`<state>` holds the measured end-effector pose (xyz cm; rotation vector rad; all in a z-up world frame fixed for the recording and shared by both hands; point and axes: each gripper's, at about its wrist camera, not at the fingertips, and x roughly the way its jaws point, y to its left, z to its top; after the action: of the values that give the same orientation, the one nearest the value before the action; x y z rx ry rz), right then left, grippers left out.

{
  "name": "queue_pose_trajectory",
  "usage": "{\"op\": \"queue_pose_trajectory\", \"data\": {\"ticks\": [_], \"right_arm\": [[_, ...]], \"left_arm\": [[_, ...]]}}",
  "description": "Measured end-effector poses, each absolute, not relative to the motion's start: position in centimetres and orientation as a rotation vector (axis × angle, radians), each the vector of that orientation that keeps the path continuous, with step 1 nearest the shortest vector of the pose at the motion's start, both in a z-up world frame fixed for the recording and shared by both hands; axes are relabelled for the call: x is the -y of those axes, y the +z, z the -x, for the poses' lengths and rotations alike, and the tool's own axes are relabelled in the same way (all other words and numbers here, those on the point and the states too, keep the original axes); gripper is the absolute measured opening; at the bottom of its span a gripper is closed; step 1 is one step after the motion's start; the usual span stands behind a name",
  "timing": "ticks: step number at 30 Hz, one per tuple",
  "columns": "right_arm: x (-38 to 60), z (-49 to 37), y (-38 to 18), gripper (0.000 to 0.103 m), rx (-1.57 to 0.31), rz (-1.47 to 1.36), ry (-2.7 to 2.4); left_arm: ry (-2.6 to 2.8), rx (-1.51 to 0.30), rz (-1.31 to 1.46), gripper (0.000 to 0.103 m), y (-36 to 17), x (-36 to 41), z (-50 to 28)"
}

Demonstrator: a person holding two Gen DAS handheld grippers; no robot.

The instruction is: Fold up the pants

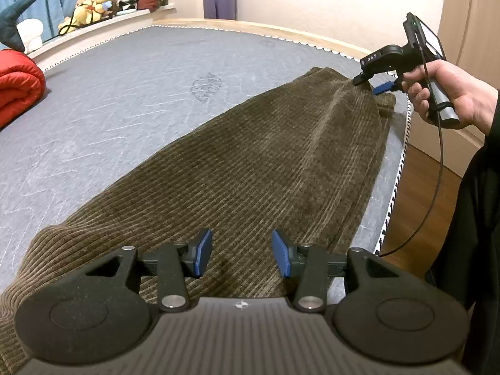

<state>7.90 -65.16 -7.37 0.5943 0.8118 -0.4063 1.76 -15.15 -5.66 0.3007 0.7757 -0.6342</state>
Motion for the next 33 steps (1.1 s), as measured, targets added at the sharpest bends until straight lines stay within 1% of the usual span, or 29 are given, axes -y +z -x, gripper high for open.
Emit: {"op": "queue_pose_trajectory", "data": {"ticks": [1,2,3,6,10,13,16,18,19,20,21,23,26,29,31,32,33], "right_arm": [[65.0,-7.9,-7.3,0.044,-0.808,-0.589,-0.393],[64.8,-8.0,-7.2,0.029,-0.803,-0.581,-0.375],[64.6,-8.1,-7.1,0.017,-0.8,-0.569,-0.364],[64.0,-8.2,-6.6,0.013,-0.777,-0.516,-0.355],[63.2,-8.5,-5.8,0.012,-0.731,-0.456,-0.325],[61.4,-9.4,-5.5,0.012,-0.699,-0.338,-0.259],[58.8,-10.4,-5.5,0.012,-0.661,-0.241,-0.033],[58.8,-10.4,-5.4,0.014,-0.641,-0.288,0.067],[59.8,-10.1,-5.1,0.014,-0.615,-0.358,0.084],[61.0,-9.7,-4.8,0.017,-0.585,-0.429,0.079],[62.7,-9.1,-4.5,0.026,-0.549,-0.514,0.05],[65.7,-8.0,-4.4,0.035,-0.505,-0.63,-0.031],[68.1,-7.7,-5.6,0.037,-0.569,-0.649,-0.145],[68.5,-8.4,-7.5,0.038,-0.653,-0.68,-0.089],[68.1,-9.5,-8.5,0.05,-0.701,-0.689,-0.038],[67.9,-10.2,-9.1,0.058,-0.725,-0.692,-0.031],[67.3,-10.7,-9.6,0.06,-0.742,-0.697,-0.024]], "left_arm": [[-0.633,-0.775,-0.305,0.048,-5.7,15.2,-1.7],[-0.633,-0.775,-0.307,0.048,-5.7,15.2,-1.7],[-0.632,-0.774,-0.308,0.048,-5.7,15.2,-1.7],[-0.631,-0.774,-0.31,0.048,-5.7,15.2,-1.6],[-0.624,-0.772,-0.308,0.048,-5.7,15.1,-1.5],[-0.626,-0.768,-0.301,0.048,-5.5,14.9,-1.5],[-0.628,-0.775,-0.291,0.048,-5.6,14.9,-1.6],[-0.623,-0.784,-0.289,0.048,-5.7,14.9,-1.7],[-0.619,-0.789,-0.291,0.048,-5.8,14.9,-1.8],[-0.616,-0.789,-0.291,0.048,-5.8,15.0,-1.9],[-0.616,-0.789,-0.29,0.048,-5.7,15.0,-2.0],[-0.618,-0.785,-0.286,0.048,-5.6,15.1,-2.0],[-0.621,-0.783,-0.284,0.048,-5.5,15.4,-2.0],[-0.621,-0.785,-0.293,0.048,-5.6,15.5,-2.0],[-0.621,-0.788,-0.295,0.048,-5.6,15.6,-1.9],[-0.621,-0.788,-0.297,0.048,-5.7,15.6,-1.9],[-0.621,-0.787,-0.3,0.048,-5.7,15.7,-1.9]]}}
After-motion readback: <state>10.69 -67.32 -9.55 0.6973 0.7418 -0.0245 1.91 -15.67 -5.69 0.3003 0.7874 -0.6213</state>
